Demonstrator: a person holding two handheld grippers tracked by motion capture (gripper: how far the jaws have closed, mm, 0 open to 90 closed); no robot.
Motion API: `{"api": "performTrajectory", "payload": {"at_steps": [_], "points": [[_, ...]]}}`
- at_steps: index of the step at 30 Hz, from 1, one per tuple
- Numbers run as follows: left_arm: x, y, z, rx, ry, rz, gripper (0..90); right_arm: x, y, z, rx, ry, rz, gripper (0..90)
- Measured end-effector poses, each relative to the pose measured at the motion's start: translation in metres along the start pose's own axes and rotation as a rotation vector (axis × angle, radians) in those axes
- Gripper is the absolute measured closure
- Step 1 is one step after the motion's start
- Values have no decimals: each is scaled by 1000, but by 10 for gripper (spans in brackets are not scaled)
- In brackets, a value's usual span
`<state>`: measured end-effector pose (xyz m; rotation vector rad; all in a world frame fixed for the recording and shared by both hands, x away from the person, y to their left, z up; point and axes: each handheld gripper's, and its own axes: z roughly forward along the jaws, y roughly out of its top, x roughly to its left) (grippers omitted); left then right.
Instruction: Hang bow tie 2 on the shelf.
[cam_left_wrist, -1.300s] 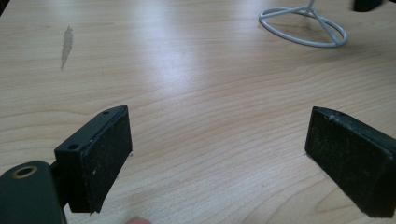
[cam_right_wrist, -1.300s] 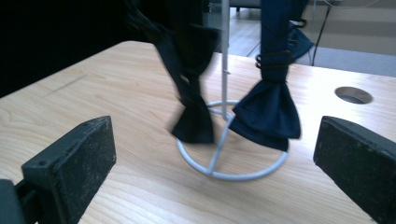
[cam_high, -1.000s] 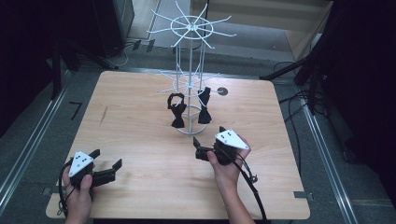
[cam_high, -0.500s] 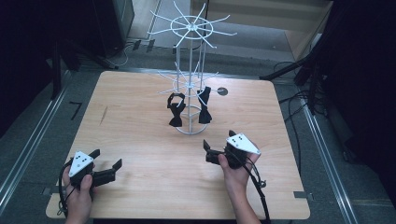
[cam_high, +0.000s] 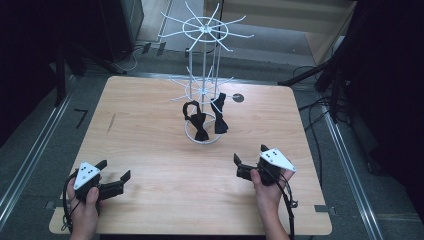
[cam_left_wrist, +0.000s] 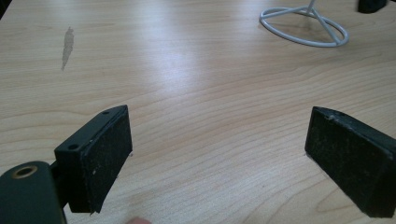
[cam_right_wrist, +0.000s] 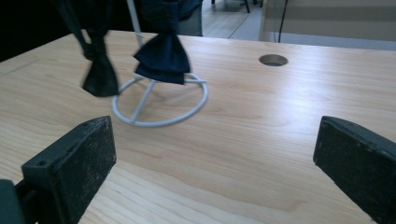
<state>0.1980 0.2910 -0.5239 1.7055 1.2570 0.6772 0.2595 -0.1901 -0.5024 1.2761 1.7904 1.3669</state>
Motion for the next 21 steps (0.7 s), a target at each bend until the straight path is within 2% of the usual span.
{"api": "performTrajectory", "payload": {"at_steps": [7, 21], "points": [[0, 0, 0, 0, 0, -2, 81, -23, -12, -13, 16, -38, 25, 0], [0, 0, 0, -2, 0, -3, 81, -56, -29, -36, 45, -103, 34, 0]]}}
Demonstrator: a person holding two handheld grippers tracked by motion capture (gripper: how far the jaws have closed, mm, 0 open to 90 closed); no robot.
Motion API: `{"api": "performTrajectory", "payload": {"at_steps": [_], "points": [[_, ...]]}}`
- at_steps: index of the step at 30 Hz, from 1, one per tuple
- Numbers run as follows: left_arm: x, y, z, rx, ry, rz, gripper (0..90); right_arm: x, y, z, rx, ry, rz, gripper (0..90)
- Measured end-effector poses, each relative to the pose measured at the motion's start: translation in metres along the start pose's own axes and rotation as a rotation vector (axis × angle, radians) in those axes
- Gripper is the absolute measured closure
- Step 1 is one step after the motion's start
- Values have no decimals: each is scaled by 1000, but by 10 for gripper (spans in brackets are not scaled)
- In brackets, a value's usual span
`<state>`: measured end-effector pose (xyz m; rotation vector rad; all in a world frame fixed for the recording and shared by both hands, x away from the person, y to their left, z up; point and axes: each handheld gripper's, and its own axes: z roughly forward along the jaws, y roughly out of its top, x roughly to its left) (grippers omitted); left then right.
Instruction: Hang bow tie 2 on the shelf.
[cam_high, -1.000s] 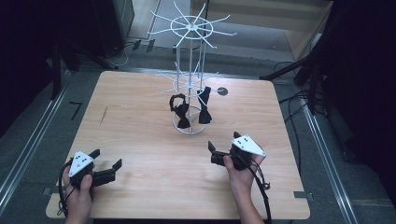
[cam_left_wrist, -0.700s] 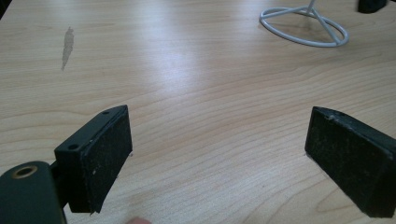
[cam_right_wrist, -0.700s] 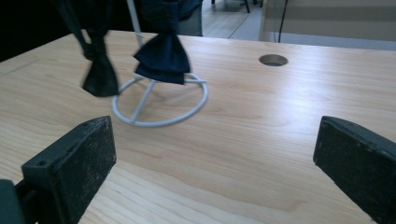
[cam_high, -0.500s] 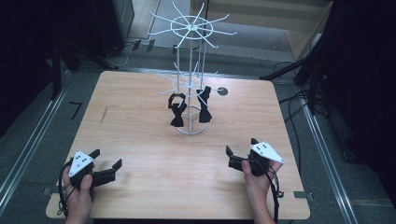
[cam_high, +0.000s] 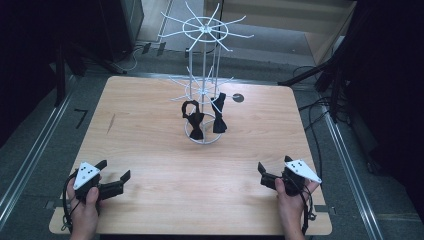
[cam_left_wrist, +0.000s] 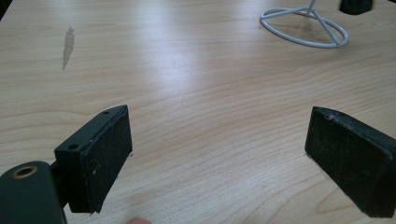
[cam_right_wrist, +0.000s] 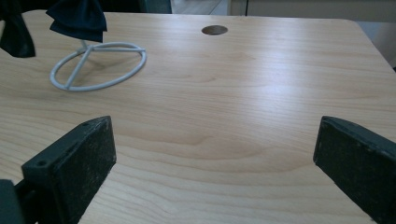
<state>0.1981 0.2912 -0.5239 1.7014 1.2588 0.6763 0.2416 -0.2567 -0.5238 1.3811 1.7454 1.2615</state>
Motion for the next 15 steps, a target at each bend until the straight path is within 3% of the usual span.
{"api": "performTrajectory", "payload": {"at_steps": [15], "points": [[0, 0, 0, 0, 1, 0, 81, -42, -16, -27, 22, -57, 17, 0]]}}
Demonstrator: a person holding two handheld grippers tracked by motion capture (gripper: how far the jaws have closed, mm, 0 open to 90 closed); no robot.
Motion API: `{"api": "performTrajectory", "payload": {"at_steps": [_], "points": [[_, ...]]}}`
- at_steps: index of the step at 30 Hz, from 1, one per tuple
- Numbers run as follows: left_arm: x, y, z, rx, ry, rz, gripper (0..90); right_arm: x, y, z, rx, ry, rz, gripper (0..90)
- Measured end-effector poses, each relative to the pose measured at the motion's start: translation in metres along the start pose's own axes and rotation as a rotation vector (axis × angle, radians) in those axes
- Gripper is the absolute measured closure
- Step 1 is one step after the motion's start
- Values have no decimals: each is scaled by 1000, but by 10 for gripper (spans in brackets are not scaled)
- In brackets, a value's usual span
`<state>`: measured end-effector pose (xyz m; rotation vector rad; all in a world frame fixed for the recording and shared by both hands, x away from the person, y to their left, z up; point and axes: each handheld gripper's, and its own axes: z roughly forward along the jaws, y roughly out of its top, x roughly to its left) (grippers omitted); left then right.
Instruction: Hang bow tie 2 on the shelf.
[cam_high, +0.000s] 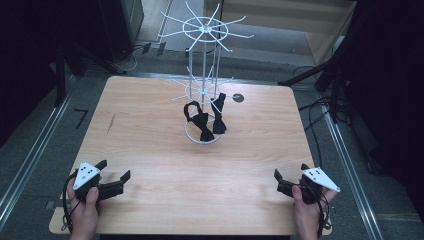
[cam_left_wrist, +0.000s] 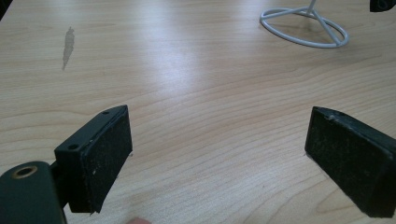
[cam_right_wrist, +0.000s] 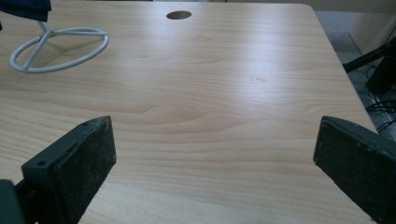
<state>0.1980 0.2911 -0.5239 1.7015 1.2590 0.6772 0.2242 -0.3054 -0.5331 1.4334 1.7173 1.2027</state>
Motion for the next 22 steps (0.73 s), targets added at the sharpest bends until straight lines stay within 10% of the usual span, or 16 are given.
{"api": "performTrajectory", "payload": {"at_steps": [11, 22], "points": [[0, 0, 0, 11, -1, 5, 81, -34, -15, -19, -5, -32, 39, 0], [0, 2, 3, 21, -3, 8, 82, -38, -19, -19, -16, -24, 61, 0]]}}
